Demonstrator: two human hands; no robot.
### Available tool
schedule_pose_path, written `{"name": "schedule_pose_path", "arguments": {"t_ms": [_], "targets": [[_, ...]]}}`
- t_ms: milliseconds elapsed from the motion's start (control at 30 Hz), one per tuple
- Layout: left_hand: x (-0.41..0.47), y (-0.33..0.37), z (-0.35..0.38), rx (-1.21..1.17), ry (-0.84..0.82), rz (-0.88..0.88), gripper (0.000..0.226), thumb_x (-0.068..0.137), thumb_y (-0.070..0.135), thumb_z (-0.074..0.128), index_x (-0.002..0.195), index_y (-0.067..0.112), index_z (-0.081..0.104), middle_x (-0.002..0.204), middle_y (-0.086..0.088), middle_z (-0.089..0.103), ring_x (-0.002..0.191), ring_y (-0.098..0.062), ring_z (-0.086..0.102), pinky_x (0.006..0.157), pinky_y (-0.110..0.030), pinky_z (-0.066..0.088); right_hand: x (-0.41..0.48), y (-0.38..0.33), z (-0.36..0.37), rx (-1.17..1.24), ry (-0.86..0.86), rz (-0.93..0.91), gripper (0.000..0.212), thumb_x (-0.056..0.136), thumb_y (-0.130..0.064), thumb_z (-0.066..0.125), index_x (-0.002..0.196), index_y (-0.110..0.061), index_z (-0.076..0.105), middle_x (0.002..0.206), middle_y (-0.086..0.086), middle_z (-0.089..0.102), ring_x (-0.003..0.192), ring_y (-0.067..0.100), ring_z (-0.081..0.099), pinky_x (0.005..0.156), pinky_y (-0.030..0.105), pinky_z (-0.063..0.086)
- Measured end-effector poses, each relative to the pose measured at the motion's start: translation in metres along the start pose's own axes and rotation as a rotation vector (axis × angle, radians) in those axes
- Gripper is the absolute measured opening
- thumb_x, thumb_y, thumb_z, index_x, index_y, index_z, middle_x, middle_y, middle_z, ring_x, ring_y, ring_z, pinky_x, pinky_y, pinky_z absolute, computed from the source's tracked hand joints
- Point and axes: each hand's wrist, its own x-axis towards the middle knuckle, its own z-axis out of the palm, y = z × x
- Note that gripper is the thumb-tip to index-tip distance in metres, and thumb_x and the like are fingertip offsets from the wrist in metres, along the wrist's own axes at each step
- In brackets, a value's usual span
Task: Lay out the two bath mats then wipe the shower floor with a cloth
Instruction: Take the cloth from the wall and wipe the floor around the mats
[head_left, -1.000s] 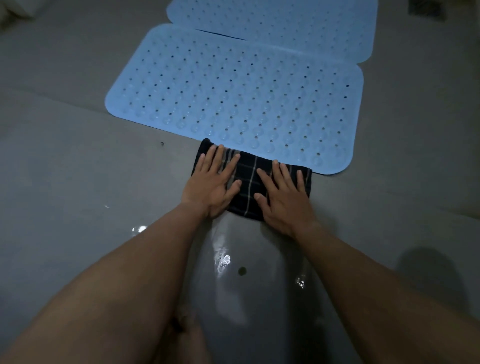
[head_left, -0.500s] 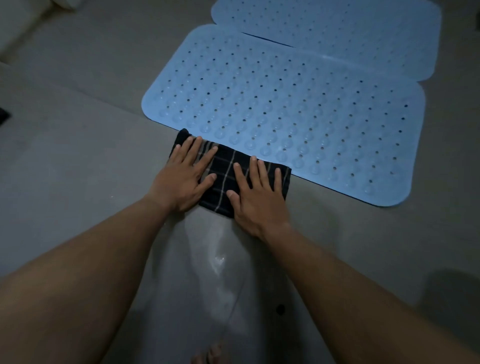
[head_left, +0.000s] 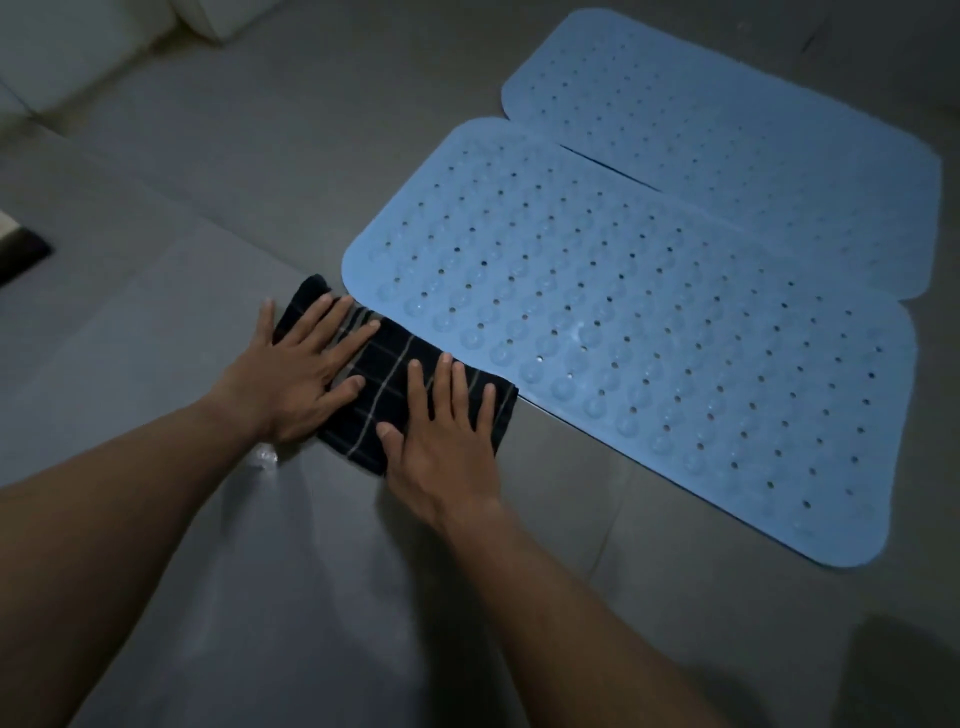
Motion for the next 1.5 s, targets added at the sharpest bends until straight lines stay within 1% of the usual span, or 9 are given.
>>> {"name": "schedule_pose_path", "arguments": {"t_ms": [133, 233, 333, 433, 667, 933, 1167, 1300, 1500], "targets": [[0.000, 0.002, -0.014, 0.064, -0.045, 0.016, 0.079, 0.082, 0.058, -0.015, 0.154, 0.026, -0.023, 0.164, -0.010, -0.019, 0.150, -0.021, -0.025, 0.121, -0.051, -0.013, 0.002, -0.008, -0.009, -0.003, -0.050, 0.033, 0.069, 0.105, -0.053, 0.018, 0.158, -0.020, -0.012, 0.164, 0.011, -0.022, 0.149, 0.022, -0.028, 0.118, 0.049, -0.020], [0.001, 0.004, -0.018, -0.074, -0.113, -0.010, 0.083, 0.078, 0.059, -0.013, 0.154, 0.027, -0.024, 0.165, -0.010, -0.022, 0.150, -0.021, -0.026, 0.123, -0.046, -0.011, 0.002, -0.015, -0.011, -0.053, -0.087, 0.050, 0.068, 0.105, -0.053, 0.015, 0.157, -0.022, -0.015, 0.163, 0.011, -0.023, 0.148, 0.022, -0.029, 0.118, 0.050, -0.020], [0.002, 0.001, -0.014, -0.166, -0.128, -0.035, 0.084, 0.080, 0.069, -0.012, 0.154, 0.032, -0.023, 0.163, -0.005, -0.026, 0.148, -0.018, -0.030, 0.123, -0.046, -0.012, 0.005, -0.018, -0.009, -0.087, -0.094, 0.059, 0.068, 0.105, -0.053, 0.014, 0.157, -0.021, -0.016, 0.163, 0.011, -0.024, 0.144, 0.020, -0.033, 0.118, 0.051, -0.020], [0.003, -0.002, -0.011, -0.175, -0.135, -0.017, 0.085, 0.084, 0.078, -0.008, 0.155, 0.033, -0.022, 0.163, -0.002, -0.028, 0.147, -0.017, -0.032, 0.123, -0.046, -0.012, 0.005, -0.020, -0.007, -0.097, -0.058, 0.061, 0.068, 0.105, -0.052, 0.016, 0.158, -0.020, -0.013, 0.164, 0.012, -0.021, 0.149, 0.024, -0.026, 0.119, 0.052, -0.017], [0.011, -0.045, -0.006, -0.121, -0.109, -0.038, 0.091, 0.080, 0.079, -0.010, 0.156, 0.031, -0.019, 0.166, -0.007, -0.019, 0.151, -0.019, -0.024, 0.122, -0.046, -0.008, 0.038, -0.049, 0.000, -0.052, -0.070, 0.023, 0.069, 0.104, -0.051, 0.016, 0.158, -0.017, -0.012, 0.163, 0.014, -0.021, 0.150, 0.027, -0.024, 0.118, 0.055, -0.016], [0.016, -0.116, 0.002, -0.081, -0.103, -0.088, 0.092, 0.080, 0.080, -0.010, 0.156, 0.029, -0.021, 0.166, -0.007, -0.019, 0.150, -0.018, -0.025, 0.122, -0.046, -0.007, 0.091, -0.090, 0.007, -0.045, -0.073, -0.083, 0.072, 0.104, -0.051, 0.020, 0.158, -0.014, -0.010, 0.164, 0.015, -0.019, 0.151, 0.027, -0.023, 0.118, 0.056, -0.016], [0.030, -0.160, 0.003, -0.068, -0.091, -0.142, 0.094, 0.077, 0.083, -0.017, 0.155, 0.030, -0.019, 0.167, -0.007, -0.014, 0.146, -0.015, -0.026, 0.122, -0.048, -0.005, 0.135, -0.119, 0.009, -0.041, -0.089, -0.144, 0.071, 0.105, -0.051, 0.018, 0.157, -0.014, -0.013, 0.163, 0.015, -0.023, 0.149, 0.027, -0.026, 0.114, 0.052, -0.025], [0.036, -0.176, 0.002, -0.063, -0.112, -0.181, 0.089, 0.081, 0.080, -0.011, 0.155, 0.030, -0.020, 0.167, -0.007, -0.015, 0.146, -0.016, -0.026, 0.122, -0.049, -0.005, 0.154, -0.128, 0.007, -0.029, -0.107, -0.183, 0.070, 0.105, -0.051, 0.017, 0.156, -0.015, -0.015, 0.162, 0.014, -0.025, 0.149, 0.026, -0.027, 0.113, 0.052, -0.026], [0.046, -0.198, -0.004, -0.083, -0.157, -0.219, 0.088, 0.085, 0.078, 0.000, 0.157, 0.029, -0.016, 0.167, -0.007, -0.015, 0.151, -0.020, -0.021, 0.122, -0.049, -0.006, 0.179, -0.137, 0.004, -0.019, -0.089, -0.242, 0.069, 0.106, -0.048, 0.017, 0.156, -0.013, -0.016, 0.162, 0.015, -0.026, 0.150, 0.026, -0.025, 0.117, 0.053, -0.020]]}}
